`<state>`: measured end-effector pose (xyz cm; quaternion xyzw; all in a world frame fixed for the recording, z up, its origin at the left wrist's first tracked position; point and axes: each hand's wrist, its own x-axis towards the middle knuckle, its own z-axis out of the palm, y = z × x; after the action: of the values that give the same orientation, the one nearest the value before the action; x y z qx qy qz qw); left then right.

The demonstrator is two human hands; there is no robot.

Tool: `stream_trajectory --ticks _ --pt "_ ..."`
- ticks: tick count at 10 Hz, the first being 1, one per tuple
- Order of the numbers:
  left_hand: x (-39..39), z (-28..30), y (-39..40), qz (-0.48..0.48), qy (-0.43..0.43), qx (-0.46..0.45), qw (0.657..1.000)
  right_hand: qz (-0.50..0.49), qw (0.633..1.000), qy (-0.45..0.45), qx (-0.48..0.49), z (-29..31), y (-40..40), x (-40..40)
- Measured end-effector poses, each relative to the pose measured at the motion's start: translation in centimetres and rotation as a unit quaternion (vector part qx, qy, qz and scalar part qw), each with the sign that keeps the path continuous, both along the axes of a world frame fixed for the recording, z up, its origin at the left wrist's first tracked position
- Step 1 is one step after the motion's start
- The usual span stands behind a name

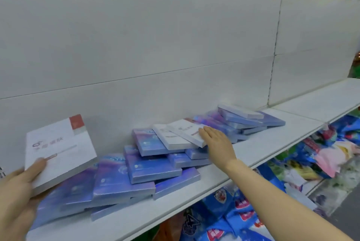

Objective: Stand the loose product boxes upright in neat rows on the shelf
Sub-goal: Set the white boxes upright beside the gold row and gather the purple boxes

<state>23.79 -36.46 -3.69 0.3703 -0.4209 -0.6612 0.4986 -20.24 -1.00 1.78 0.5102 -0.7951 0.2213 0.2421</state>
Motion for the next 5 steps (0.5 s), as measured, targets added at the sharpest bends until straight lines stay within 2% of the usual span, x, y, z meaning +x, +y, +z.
stream_trajectory --ticks 1,2,3,4,5 --pt "-4.1 5.9 10.3 0.038 0.017 -0.03 0.999 0.054 0.998 0.004 -0.035 0.1 -0.4 -1.2" --pt "-7.5 12.1 22.9 0.133 0.032 -0.032 0.99 0.084 0.988 0.024 -0.125 -0.7 0.5 -0.8" --pt "-9.3 12.0 24.0 0.115 -0.006 -0.077 0.99 0.112 0.981 -0.029 -0.155 -1.6 1.8 0.4" --pt "-10.8 11.6 25.3 0.149 -0.017 -0.102 0.983 0.132 0.954 -0.255 -0.088 -1.4 3.6 1.3" --pt "-11.5 11.0 25.9 0.151 -0.035 -0.101 0.983 0.192 0.847 -0.491 -0.068 0.4 4.7 1.3"
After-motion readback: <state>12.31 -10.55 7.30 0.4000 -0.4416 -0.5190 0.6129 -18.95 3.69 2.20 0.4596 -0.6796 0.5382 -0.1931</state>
